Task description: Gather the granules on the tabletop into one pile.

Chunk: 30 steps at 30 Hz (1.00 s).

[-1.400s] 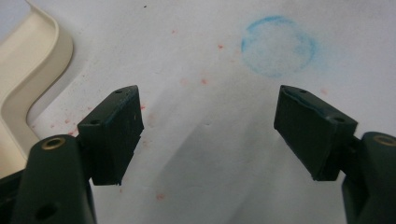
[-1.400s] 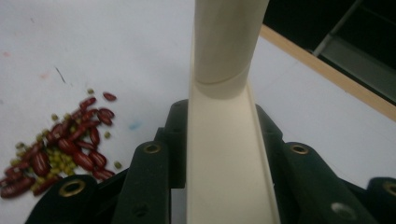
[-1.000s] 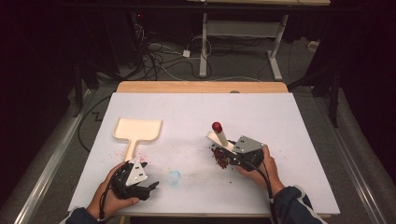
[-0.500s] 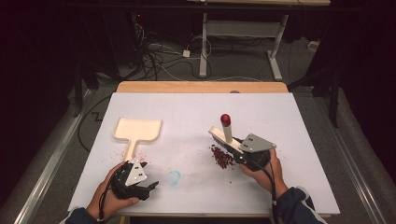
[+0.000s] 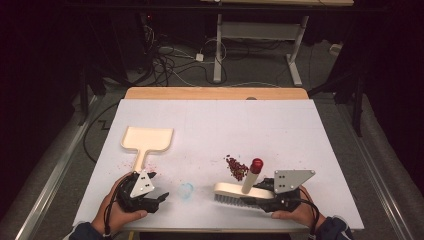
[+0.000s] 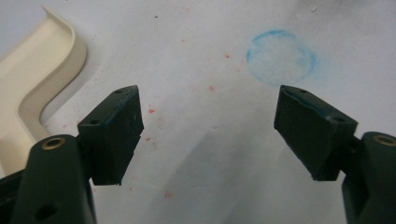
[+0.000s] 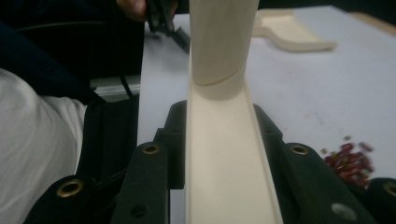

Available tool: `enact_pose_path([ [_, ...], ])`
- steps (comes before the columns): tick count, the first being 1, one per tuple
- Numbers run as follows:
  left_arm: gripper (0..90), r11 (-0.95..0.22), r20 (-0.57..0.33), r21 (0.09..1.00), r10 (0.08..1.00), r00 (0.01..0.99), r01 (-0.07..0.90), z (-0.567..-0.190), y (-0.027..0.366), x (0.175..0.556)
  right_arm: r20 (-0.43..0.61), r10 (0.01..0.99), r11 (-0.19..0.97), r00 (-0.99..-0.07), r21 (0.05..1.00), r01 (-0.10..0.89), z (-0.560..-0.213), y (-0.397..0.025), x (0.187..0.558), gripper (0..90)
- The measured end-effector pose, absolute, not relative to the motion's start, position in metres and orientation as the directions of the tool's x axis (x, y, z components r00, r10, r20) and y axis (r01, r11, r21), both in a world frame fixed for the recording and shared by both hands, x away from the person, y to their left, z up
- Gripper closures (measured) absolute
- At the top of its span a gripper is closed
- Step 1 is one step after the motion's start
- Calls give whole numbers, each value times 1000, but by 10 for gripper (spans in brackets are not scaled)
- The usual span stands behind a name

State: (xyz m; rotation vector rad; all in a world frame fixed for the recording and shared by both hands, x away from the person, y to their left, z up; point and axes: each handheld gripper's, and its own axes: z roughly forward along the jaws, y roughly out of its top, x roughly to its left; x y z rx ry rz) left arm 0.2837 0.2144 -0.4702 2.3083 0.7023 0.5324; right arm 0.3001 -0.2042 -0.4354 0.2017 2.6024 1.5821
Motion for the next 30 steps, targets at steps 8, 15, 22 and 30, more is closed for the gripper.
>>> enact_pose_path([
  [8, 228, -658, 184, 675, 589, 787, 334, -473, 211, 284, 29, 160, 463, -987, 881, 100, -456, -204, 329, 672],
  [15, 228, -665, 185, 668, 583, 791, 334, -474, 208, 284, 18, 181, 465, -983, 879, 102, -455, -202, 370, 670],
  [22, 228, -671, 182, 662, 578, 795, 335, -476, 208, 285, -13, 237, 440, -972, 893, 96, -448, -196, 389, 673],
  [30, 228, -658, 190, 675, 594, 782, 335, -473, 210, 282, -54, 331, 421, -942, 902, 96, -420, -209, 370, 673],
])
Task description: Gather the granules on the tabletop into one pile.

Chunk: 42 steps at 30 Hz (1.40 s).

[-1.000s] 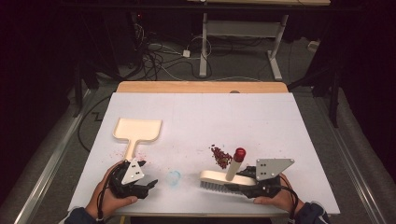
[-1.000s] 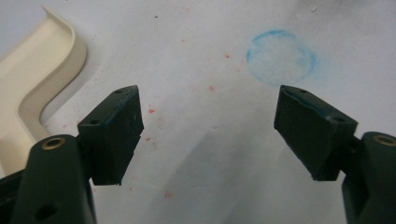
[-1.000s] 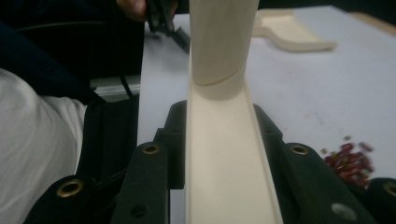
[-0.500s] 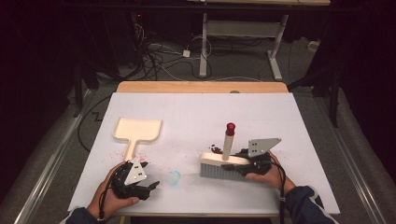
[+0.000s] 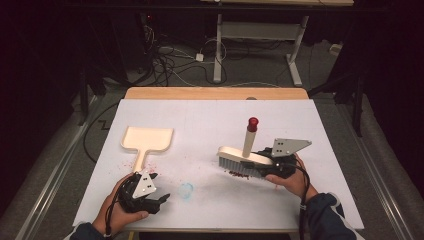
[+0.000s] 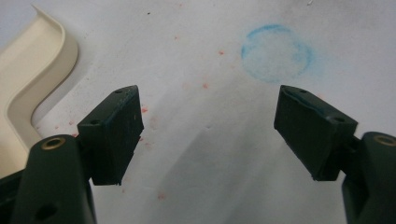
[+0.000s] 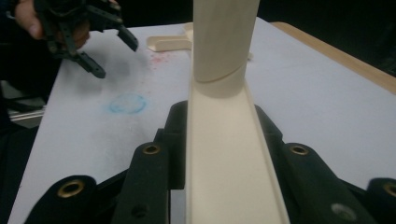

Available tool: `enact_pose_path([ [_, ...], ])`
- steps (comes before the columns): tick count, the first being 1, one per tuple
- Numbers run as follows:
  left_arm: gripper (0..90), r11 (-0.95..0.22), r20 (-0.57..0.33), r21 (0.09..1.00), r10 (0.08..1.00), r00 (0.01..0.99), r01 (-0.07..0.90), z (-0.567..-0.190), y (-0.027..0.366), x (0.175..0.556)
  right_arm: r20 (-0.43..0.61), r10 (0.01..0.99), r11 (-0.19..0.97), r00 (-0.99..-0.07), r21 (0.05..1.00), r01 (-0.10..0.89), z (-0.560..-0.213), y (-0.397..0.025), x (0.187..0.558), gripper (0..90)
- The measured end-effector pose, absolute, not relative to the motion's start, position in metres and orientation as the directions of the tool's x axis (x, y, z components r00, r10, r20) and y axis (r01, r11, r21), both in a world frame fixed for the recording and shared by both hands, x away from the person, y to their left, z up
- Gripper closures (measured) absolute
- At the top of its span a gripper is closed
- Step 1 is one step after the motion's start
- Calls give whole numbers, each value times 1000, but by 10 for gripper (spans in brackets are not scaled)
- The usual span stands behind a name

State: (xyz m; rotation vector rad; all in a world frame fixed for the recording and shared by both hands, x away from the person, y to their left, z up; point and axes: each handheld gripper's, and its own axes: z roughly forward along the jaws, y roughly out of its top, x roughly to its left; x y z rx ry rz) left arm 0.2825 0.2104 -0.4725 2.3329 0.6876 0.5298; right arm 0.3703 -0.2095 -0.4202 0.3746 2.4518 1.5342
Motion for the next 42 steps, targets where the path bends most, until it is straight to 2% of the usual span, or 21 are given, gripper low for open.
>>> enact_pose_path([
  [5, 228, -660, 203, 674, 598, 775, 332, -471, 212, 282, -56, 422, 472, -905, 866, 167, -402, -230, 348, 673],
  [12, 228, -655, 213, 677, 612, 762, 337, -469, 214, 281, -56, 500, 489, -864, 842, 228, -381, -265, 311, 673],
  [22, 227, -650, 218, 683, 617, 756, 334, -468, 214, 282, 63, 549, 504, -834, 771, 390, -383, -300, 282, 673],
  [30, 227, -659, 220, 675, 608, 763, 330, -469, 212, 283, 148, 566, 515, -811, 705, 488, -402, -304, 300, 672],
  [38, 227, -670, 230, 668, 599, 767, 323, -470, 209, 283, 155, 586, 525, -796, 676, 518, -413, -313, 332, 664],
  [42, 227, -673, 220, 661, 597, 772, 332, -471, 208, 283, 153, 590, 544, -793, 651, 530, -416, -315, 351, 623],
])
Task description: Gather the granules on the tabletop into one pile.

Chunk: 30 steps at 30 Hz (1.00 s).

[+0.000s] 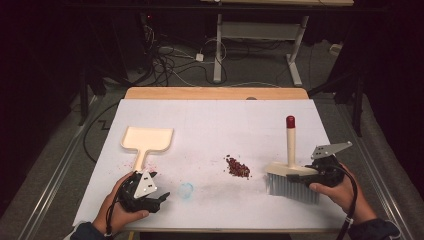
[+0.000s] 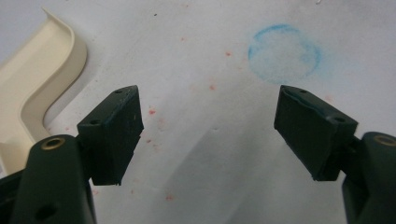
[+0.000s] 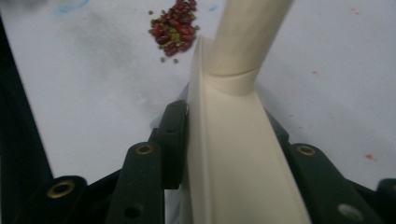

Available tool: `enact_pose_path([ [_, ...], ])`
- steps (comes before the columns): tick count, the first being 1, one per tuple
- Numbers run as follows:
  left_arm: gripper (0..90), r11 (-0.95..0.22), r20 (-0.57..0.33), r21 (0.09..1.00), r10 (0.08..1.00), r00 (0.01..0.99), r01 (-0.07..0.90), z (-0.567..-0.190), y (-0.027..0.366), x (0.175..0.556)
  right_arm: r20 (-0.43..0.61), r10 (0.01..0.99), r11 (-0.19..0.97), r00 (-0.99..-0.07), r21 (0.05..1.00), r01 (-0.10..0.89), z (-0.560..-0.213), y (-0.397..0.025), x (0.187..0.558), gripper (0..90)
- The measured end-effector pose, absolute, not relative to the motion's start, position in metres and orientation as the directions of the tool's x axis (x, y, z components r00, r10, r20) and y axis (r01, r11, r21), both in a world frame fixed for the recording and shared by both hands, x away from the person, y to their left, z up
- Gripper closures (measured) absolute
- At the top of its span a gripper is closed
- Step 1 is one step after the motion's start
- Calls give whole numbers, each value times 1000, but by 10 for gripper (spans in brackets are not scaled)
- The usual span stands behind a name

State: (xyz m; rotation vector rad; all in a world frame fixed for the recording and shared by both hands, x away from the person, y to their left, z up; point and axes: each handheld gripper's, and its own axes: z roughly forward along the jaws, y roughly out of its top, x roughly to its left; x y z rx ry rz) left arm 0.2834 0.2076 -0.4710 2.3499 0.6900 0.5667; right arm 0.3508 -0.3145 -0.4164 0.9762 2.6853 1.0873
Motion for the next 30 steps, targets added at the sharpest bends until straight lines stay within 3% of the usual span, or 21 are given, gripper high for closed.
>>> enact_pose_path([
  [5, 227, -679, 220, 654, 592, 776, 333, -473, 207, 284, 151, 574, 578, -805, 622, 529, -422, -315, 376, 554],
  [8, 227, -681, 218, 651, 590, 778, 335, -473, 207, 284, 134, 626, 545, -768, 629, 554, -420, -319, 388, 440],
  [10, 227, -684, 218, 649, 588, 779, 335, -474, 207, 284, 65, 676, 552, -734, 614, 563, -420, -322, 396, 508],
  [13, 228, -685, 219, 649, 586, 780, 333, -474, 207, 283, 72, 715, 513, -695, 622, 592, -425, -324, 405, 514],
  [17, 228, -686, 219, 647, 585, 781, 333, -474, 207, 284, -9, 785, 506, -619, 585, 633, -434, -319, 412, 536],
  [22, 228, -691, 219, 643, 580, 784, 331, -474, 206, 284, 44, 833, 419, -551, 601, 681, -442, -316, 420, 548],
  [25, 229, -694, 221, 640, 576, 787, 329, -475, 205, 284, 30, 853, 410, -521, 579, 705, -449, -308, 424, 503],
  [30, 229, -694, 221, 640, 576, 787, 329, -475, 206, 284, 47, 860, 396, -508, 568, 722, -454, -301, 430, 519],
])
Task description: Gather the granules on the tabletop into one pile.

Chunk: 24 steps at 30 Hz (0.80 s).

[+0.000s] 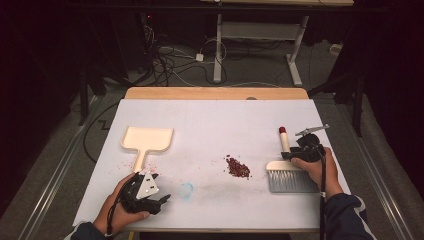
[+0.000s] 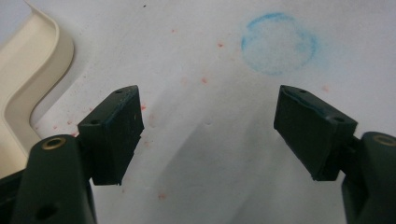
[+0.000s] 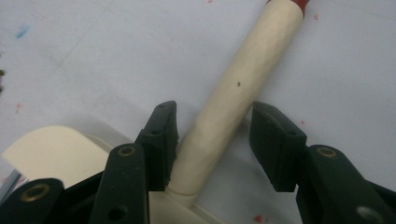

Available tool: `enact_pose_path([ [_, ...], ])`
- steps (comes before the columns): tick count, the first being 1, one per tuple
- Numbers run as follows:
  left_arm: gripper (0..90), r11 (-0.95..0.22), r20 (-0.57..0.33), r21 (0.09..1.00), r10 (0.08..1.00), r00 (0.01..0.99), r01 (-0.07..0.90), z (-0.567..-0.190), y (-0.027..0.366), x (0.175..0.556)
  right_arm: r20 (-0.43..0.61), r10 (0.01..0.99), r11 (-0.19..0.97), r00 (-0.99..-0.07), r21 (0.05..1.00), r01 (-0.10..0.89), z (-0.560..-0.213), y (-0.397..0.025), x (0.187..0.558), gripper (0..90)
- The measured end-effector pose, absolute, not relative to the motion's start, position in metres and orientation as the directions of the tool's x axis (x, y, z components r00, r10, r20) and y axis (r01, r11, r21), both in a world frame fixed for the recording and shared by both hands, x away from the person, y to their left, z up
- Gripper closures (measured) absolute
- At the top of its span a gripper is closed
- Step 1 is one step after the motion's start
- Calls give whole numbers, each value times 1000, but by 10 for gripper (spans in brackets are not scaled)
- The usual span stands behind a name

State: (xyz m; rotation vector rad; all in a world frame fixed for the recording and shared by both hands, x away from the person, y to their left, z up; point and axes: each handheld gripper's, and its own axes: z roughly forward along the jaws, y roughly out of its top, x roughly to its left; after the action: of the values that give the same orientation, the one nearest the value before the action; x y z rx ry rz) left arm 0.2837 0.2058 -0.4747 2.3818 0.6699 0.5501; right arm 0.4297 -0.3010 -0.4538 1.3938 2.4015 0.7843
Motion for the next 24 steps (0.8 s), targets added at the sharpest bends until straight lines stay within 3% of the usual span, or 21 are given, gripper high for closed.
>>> enact_pose_path([
  [7, 229, -690, 221, 645, 579, 785, 328, -474, 207, 283, -6, 870, 409, -494, 570, 713, -455, -295, 429, 505],
  [12, 229, -686, 221, 650, 582, 782, 327, -473, 207, 283, -19, 879, 379, -476, 631, 676, -447, -296, 426, 447],
  [19, 229, -684, 221, 652, 584, 781, 327, -473, 207, 283, -64, 877, 355, -477, 755, 552, -426, -290, 413, 386],
  [24, 229, -682, 221, 654, 586, 779, 327, -473, 208, 283, -75, 864, 338, -498, 820, 462, -412, -284, 402, 288],
])
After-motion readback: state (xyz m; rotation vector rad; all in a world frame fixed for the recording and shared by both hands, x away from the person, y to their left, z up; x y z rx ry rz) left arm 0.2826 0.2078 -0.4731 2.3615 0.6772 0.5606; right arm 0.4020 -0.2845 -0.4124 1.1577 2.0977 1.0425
